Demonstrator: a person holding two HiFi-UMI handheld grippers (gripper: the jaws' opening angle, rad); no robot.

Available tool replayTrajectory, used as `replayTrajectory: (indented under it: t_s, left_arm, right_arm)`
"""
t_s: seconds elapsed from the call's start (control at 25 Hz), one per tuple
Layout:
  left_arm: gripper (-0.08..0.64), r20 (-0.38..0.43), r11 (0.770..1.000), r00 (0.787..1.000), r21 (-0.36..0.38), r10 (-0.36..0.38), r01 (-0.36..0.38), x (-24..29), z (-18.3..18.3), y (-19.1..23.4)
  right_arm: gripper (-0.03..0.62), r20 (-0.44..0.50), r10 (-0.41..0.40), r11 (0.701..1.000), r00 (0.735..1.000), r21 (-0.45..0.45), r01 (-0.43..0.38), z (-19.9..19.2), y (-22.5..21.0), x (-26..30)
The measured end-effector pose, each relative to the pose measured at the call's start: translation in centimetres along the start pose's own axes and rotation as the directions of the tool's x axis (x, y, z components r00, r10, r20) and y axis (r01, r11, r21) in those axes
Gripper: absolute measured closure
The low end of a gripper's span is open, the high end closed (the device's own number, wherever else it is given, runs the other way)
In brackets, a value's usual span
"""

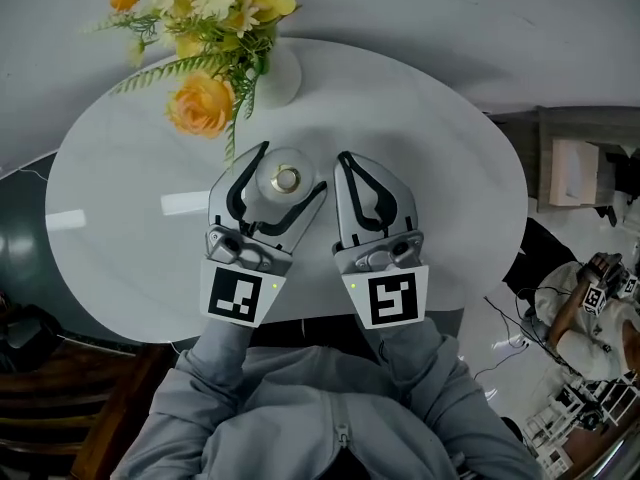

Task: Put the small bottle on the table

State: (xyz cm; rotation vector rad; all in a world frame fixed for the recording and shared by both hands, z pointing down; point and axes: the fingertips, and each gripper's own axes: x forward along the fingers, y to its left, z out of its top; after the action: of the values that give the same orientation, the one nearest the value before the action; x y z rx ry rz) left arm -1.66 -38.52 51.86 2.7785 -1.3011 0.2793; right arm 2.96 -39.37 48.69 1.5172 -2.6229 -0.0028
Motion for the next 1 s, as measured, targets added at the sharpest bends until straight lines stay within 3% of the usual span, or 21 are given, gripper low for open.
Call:
replayTrajectory:
  t_s: [0.6, 0.88, 1.0]
  left_arm:
    - [0.229, -0.083, 0.995, 0.995, 0.082, -0.051, 0.057, 4.0, -4.8, 0.9]
    - [0.229, -0.105, 0.997, 0.994, 0.065, -0.04, 0.047, 5.2, -5.6, 1.2]
    - [0.229, -0.114, 0.999, 0.993, 0.023, -0.022, 0.025, 5.6, -5.8, 1.5]
  right_arm:
    - [0.566, -0.052, -0.035, 0.999, 0.998, 0.017, 0.036, -4.8, -1.3, 1.8]
    - [0.566, -0.07, -0.041, 0.998, 0.997, 0.036, 0.044, -5.7, -1.7, 2.5]
    - [0.565, -0.072, -0.037, 0.999, 0.997, 0.038, 0.039, -5.8, -1.7, 2.7]
